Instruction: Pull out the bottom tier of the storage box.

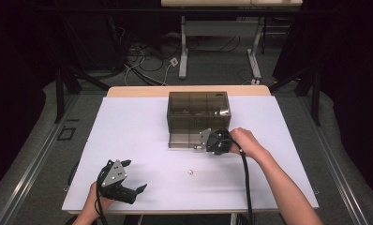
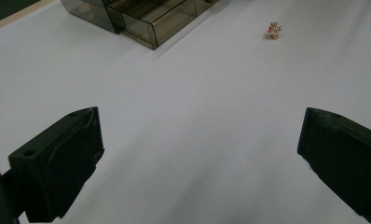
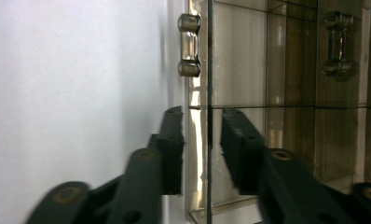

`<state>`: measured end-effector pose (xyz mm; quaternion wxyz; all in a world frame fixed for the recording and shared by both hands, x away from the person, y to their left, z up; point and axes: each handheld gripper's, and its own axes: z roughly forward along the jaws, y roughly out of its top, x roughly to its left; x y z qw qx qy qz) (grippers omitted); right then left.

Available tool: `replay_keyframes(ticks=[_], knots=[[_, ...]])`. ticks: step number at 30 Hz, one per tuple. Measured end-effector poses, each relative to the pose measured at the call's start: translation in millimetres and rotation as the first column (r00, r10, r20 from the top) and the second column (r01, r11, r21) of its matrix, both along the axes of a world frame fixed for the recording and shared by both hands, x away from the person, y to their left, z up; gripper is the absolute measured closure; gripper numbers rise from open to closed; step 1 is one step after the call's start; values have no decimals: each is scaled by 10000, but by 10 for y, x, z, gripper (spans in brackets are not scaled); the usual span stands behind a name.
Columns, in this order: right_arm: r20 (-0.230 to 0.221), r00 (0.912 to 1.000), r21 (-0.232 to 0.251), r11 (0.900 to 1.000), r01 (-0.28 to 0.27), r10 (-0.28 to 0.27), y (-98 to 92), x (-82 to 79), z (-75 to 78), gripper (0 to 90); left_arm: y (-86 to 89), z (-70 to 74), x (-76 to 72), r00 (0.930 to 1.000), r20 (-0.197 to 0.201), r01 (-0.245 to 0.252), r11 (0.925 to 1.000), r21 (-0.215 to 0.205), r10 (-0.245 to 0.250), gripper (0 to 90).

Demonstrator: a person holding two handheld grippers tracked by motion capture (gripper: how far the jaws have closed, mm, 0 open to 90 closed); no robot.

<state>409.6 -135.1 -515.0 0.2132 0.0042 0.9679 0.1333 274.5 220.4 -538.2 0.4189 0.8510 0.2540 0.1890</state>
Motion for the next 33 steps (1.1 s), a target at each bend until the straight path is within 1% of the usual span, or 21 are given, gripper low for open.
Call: replay_keyframes(ticks=[1, 3, 4, 6, 8, 9, 11, 13, 14, 15, 17, 19, 20, 21, 23, 25, 27, 29, 31, 32, 33], knots=[[-72, 9995, 149, 9994, 302, -301, -2, -9, 2, 606, 0, 0, -1, 10000, 5, 1, 10000, -10, -1, 2], [-307, 9977, 455, 9971, 611, -598, -14, -15, 10, 534, -2, -4, -2, 10000, 57, -9, 10000, -60, 9, 2], [-473, 9954, 595, 9946, 856, -828, -23, -20, 9, 521, 0, -2, -1, 10000, 16, 11, 10000, -28, -11, 2], [-673, 9911, 828, 9893, 1203, -1149, -40, -33, 10, 436, -3, -6, 2, 10000, 35, -4, 10000, -38, 4, 2], [-732, 9867, 1121, 9819, 1528, -1452, -59, -56, 19, 410, -2, -2, 3, 10000, -8, 41, 10000, 22, -41, 2], [-800, 9856, 1361, 9779, 1590, -1491, -71, -68, 16, 376, -3, -2, 4, 10000, -7, 49, 10000, 25, -49, 2], [-931, 9801, 1507, 9706, 1877, -1751, -89, -92, 12, 334, -4, -3, 4, 10000, -13, 50, 10000, 32, -50, 2], [-1047, 9764, 1691, 9641, 2048, -1891, -112, -110, -1, 297, -4, -3, 2, 10000, -5, 52, 10000, 29, -52, 2], [-1158, 9721, 1840, 9573, 2230, -2041, -125, -121, -7, 283, -4, -2, 0, 10000, -4, 52, 10000, 30, -52, 2], [-1166, 9694, 1926, 9526, 2356, -2162, -144, -129, -6, 270, -2, -2, 1, 10000, -4, 50, 10000, 37, -50, 2], [-1148, 9663, 2238, 9417, 2512, -2305, -182, -148, -3, 232, -3, -4, 4, 10000, -10, 35, 10000, 42, -35, 2], [-1140, 9589, 2477, 9273, 2807, -2598, -223, -171, 15, 215, -3, -4, 4, 10000, -16, 44, 10000, 43, -44, 2], [-1266, 9563, 2709, 9183, 2888, -2634, -244, -180, 17, 202, -4, -4, 2, 10000, -10, 41, 10000, 34, -41, 2], [-1332, 9544, 2825, 9128, 2950, -2672, -265, -192, 24, 191, -3, -3, 1, 10000, -13, 43, 10000, 24, -43, 2], [-1381, 9529, 3001, 9054, 3002, -2702, -299, -212, 30, 172, -2, -2, 1, 10000, -6, 38, 10000, 33, -38, 2], [-1615, 9458, 3245, 8900, 3204, -2816, -332, -251, 36, 161, -4, -6, 0, 10000, 31, 20, 10000, -15, -20, 2], [-1675, 9435, 3422, 8807, 3275, -2858, -362, -285, 35, 156, -6, -7, 0, 10000, 31, 19, 10000, -16, -19, 2], [-1775, 9353, 3602, 8643, 3511, -3060, -390, -323, 26, 150, -5, -3, -1, 10000, 2, 43, 10000, 29, -44, 2], [-1876, 9310, 3718, 8547, 3623, -3131, -416, -358, 18, 146, -5, -3, -1, 10000, 2, 43, 10000, 15, -43, 2], [-1915, 9295, 3826, 8482, 3664, -3152, -432, -375, 16, 144, -4, -3, 0, 10000, -1, 33, 10000, 22, -33, 2], [-2009, 9257, 3909, 8403, 3757, -3205, -445, -394, 13, 142, -4, -3, 0, 10000, -5, 26, 10000, 20, -26, 2]])
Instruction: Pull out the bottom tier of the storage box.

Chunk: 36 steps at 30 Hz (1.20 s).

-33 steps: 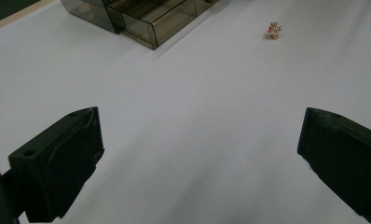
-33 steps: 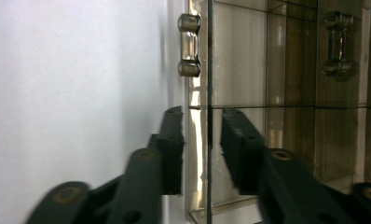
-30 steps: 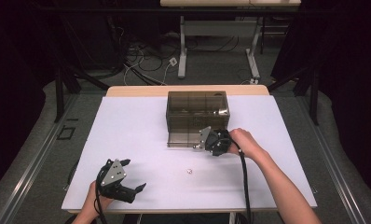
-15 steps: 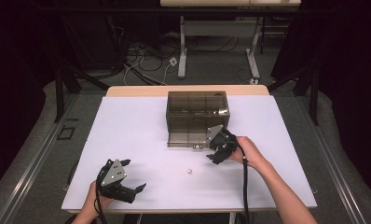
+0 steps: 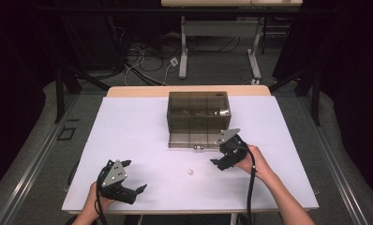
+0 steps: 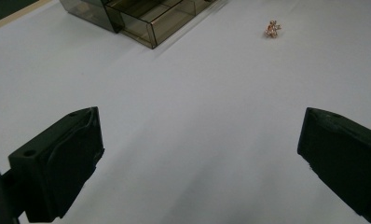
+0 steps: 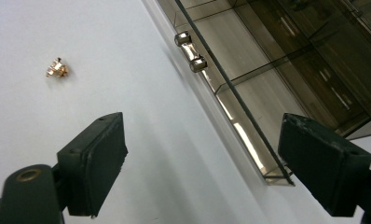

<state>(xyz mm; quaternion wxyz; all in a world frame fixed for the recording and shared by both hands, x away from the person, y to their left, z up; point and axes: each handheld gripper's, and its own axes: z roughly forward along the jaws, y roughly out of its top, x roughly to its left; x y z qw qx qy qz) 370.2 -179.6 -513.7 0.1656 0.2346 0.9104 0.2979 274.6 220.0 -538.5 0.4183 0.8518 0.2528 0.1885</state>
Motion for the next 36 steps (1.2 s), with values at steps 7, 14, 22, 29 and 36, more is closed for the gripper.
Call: replay_keyframes(ticks=[7, 14, 22, 29, 36], knots=[[36, 9995, 395, 9987, 310, -312, -49, -115, -23, 94, 7, 0, 1, 10000, -21, -43, 10000, 1, 43, 2], [-38, 9986, 773, 9956, 535, -534, -105, -254, -33, 46, 10, -1, 0, 10000, 56, -51, 10000, -19, 51, 2], [-99, 9979, 1020, 9927, 648, -642, -147, -401, -60, 1, 13, 4, -3, 10000, 28, -38, 10000, 28, 38, 2], [63, 9957, 1304, 9873, 907, -923, -198, -521, -122, 0, 25, 6, -5, 10000, 9, -29, 10000, 21, 29, 2], [398, 9912, 1672, 9789, 1177, -1260, -275, -680, -145, 0, 13, 1, 0, 10000, 24, -26, 10000, 3, 26, 2]])
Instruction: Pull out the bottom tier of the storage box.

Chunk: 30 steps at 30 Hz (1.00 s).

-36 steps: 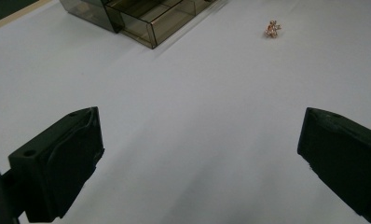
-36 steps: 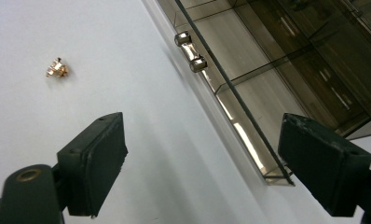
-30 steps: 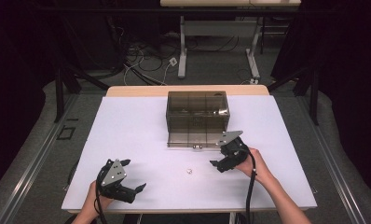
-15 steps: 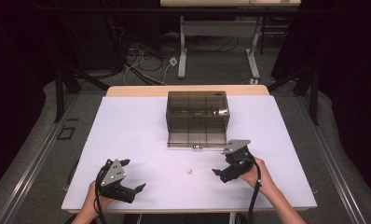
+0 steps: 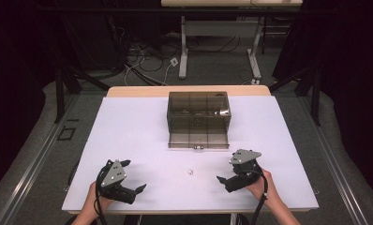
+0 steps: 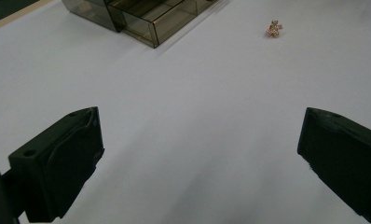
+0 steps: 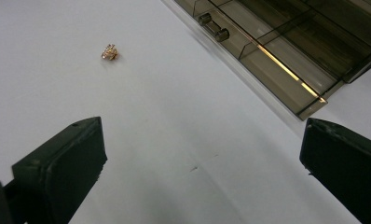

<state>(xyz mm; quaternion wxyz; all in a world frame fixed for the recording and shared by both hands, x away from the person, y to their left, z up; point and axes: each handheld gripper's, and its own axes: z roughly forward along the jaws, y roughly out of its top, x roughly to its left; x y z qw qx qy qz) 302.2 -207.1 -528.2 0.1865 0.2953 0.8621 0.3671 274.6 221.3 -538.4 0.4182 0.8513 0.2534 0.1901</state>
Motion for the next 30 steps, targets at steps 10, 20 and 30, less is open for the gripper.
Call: replay_keyframes(ticks=[10, 20, 30], knots=[[200, 9989, 337, 9985, 423, -430, -167, -185, -34, 0, -3, -4, 5, 10000, -25, -9, 10000, 22, 9, 2], [538, 9959, 362, 9968, 712, -731, -301, -334, -66, 0, -21, -13, 24, 10000, -72, 65, 9999, 108, -65, 2], [590, 9948, 607, 9950, 794, -830, -347, -342, -56, 0, -35, -15, 31, 9999, -57, 111, 9999, 112, -110, 2]])
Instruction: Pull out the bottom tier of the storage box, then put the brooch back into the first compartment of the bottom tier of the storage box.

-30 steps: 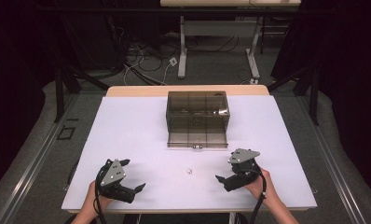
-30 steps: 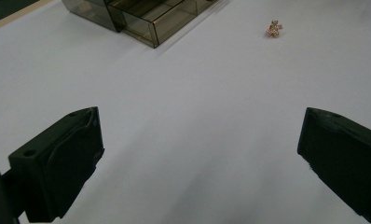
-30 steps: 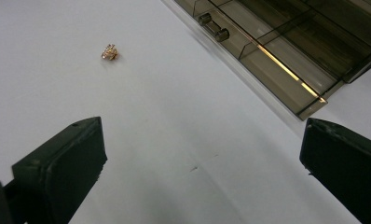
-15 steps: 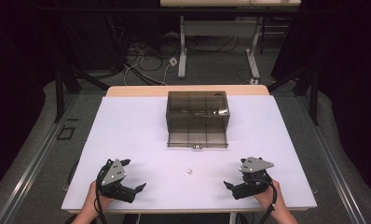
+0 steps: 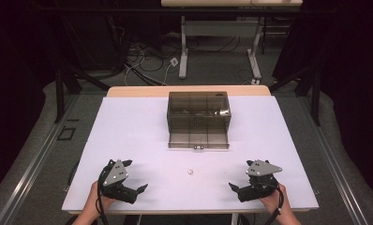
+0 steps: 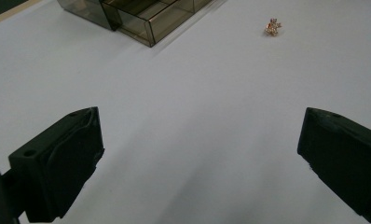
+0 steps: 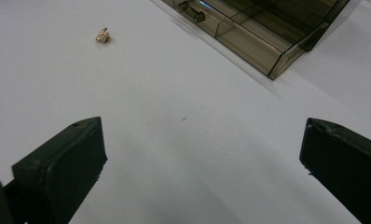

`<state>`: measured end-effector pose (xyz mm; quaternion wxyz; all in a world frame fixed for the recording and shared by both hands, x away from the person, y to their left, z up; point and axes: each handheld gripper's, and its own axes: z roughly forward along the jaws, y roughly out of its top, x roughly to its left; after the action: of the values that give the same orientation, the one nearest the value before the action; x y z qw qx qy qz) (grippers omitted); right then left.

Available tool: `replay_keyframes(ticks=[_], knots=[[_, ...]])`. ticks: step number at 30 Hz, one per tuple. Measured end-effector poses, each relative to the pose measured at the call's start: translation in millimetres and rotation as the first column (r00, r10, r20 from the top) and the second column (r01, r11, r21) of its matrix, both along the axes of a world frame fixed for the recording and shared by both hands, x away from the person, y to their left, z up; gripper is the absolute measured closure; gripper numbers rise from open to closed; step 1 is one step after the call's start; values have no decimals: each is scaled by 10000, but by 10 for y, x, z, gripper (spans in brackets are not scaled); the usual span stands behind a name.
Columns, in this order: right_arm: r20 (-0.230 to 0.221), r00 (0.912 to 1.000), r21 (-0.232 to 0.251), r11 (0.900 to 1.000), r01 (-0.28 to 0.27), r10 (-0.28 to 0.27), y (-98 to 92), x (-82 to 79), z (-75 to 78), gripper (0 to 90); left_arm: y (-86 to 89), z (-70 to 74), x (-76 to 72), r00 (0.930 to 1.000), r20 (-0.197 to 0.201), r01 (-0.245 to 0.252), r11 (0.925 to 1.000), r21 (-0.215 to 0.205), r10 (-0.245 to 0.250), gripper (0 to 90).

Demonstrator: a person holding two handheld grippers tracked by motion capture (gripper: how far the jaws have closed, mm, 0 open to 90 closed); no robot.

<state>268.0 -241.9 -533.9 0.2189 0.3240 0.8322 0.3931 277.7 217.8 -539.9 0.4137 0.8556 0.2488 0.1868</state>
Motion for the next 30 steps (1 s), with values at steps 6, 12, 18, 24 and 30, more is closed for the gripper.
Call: replay_keyframes(ticks=[6, 12, 18, 24, 30], knots=[[-8, 10000, 16, 10000, -24, 24, -35, 5, 11, 0, -9, -4, 6, 10000, -58, 20, 9999, -150, -20, 2], [-16, 9999, -35, 9999, -105, 105, -38, 4, 9, 0, -43, -10, 18, 9999, -123, 100, 9999, -97, -101, 1], [62, 9996, 9, 9996, -276, 275, -21, -8, 20, 0, -117, -18, 22, 9992, -290, 278, 9995, -153, -282, 1], [56, 9998, 117, 9998, -188, 188, -43, -13, 37, 0, -173, 0, 25, 9989, -402, 235, 9992, -318, -248, 1], [-36, 10000, 199, 9998, -88, 89, -53, 11, 20, 0, -232, -6, 32, 9967, -750, 305, 9993, -235, -321, 1]])
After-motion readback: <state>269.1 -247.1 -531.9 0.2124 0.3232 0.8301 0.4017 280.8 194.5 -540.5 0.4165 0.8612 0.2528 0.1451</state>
